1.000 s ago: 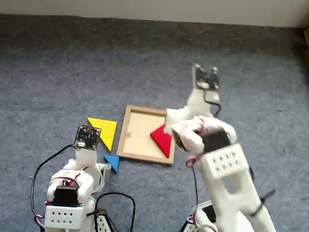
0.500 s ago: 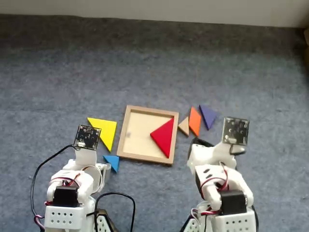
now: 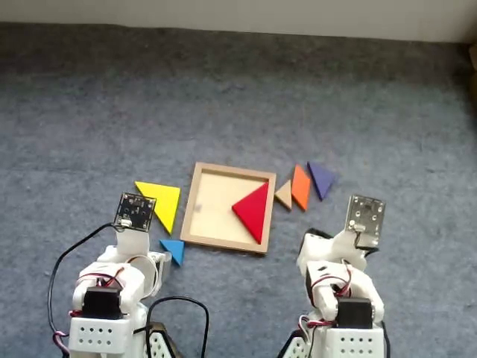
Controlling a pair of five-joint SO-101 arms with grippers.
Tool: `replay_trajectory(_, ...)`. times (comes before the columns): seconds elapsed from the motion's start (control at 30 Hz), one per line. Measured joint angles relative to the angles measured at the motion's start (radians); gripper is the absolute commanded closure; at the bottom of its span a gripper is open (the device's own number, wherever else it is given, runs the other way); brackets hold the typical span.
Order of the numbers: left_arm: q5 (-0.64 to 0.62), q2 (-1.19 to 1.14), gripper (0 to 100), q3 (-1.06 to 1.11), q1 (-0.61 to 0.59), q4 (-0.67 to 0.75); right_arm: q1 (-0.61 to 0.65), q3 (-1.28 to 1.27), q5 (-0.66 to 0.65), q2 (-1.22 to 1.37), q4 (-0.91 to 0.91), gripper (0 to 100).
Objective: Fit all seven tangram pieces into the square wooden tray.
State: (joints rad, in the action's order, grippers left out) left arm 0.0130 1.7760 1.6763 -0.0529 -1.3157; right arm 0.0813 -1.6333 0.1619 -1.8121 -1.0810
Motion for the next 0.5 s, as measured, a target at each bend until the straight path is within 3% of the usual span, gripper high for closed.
replay_trajectory(0.5,0.000,0.000,79,0.000,0.054,0.000,-0.003,-0.038,-0.008,0.002,-0.002,97.6)
